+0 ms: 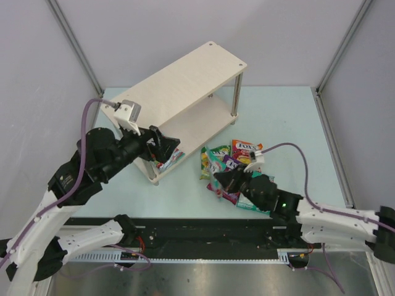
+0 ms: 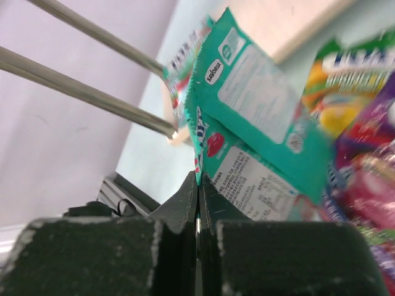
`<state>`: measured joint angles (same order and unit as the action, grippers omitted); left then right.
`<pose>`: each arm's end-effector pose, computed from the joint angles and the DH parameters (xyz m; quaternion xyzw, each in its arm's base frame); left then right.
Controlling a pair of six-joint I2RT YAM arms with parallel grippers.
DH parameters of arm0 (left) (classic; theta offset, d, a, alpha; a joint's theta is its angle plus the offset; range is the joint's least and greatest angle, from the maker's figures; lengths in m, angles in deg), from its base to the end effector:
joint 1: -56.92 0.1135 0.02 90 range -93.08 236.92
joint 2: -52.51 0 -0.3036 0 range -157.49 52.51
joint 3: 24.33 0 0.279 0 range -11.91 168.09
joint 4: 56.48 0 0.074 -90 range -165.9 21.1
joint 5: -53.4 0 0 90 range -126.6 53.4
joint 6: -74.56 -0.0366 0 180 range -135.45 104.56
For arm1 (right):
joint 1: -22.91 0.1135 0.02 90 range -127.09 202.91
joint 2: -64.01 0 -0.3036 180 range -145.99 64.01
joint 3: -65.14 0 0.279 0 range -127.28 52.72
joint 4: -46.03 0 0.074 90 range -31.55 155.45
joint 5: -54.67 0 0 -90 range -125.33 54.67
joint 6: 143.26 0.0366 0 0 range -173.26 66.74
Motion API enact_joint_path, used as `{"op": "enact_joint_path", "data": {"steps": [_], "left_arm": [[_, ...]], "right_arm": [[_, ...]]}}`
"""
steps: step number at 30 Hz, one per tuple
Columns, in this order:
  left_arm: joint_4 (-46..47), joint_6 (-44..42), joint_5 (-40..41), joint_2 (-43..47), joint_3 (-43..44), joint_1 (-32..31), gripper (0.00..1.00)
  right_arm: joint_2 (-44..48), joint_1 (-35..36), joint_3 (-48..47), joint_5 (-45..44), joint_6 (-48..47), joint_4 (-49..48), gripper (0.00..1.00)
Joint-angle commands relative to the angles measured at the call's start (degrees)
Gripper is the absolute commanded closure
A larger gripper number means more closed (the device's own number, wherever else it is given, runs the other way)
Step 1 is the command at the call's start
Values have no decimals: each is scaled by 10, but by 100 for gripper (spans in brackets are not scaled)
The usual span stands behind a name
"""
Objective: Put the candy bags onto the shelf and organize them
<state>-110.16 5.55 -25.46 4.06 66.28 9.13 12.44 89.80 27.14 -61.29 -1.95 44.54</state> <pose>0.0947 -0.0939 0.5060 0.1189 0.7641 -0.2936 0.5620 0.0960 0.1841 0.2635 0.0372 0.7699 0.4361 0.4645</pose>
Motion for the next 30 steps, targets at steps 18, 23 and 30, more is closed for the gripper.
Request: {"op": "enact_joint_path", "data": {"steps": [18, 23, 30], "left_arm": [[74, -355, -343, -169, 143, 9, 2], [46, -394, -445, -187, 128, 41, 10], [59, -397, -587, -219, 123, 66, 18]], "right_arm": [[154, -198, -203, 480, -254, 231, 100], [162, -207, -220, 529, -255, 231, 100], [147, -210, -236, 604, -242, 213, 100]]}}
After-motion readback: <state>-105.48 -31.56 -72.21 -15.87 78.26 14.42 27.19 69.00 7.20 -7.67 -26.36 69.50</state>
